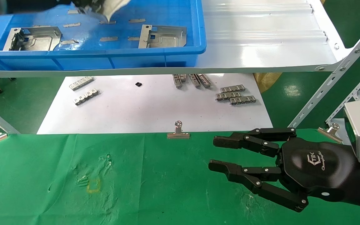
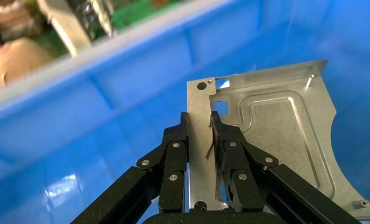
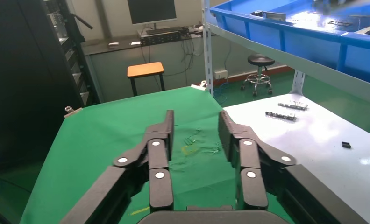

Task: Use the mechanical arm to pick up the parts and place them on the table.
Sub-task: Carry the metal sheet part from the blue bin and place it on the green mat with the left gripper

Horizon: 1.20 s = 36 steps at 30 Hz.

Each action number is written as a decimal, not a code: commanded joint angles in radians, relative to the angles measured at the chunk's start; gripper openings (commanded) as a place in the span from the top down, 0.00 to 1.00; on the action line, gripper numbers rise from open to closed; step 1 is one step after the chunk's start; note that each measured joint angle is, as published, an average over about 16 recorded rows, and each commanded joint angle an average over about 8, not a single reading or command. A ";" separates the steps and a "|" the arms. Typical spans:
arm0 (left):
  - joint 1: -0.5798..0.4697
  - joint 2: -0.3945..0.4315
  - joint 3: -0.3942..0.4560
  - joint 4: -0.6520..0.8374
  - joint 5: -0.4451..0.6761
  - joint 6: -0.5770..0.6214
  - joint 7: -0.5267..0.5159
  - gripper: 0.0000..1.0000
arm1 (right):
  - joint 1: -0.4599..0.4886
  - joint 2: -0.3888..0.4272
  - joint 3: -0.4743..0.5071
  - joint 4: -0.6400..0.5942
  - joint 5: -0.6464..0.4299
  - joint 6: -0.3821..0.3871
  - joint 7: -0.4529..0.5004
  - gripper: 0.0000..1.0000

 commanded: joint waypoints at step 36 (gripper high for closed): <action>0.428 -0.517 0.267 -0.683 -0.412 0.585 0.571 1.00 | 0.000 0.000 0.000 0.000 0.000 0.000 0.000 0.00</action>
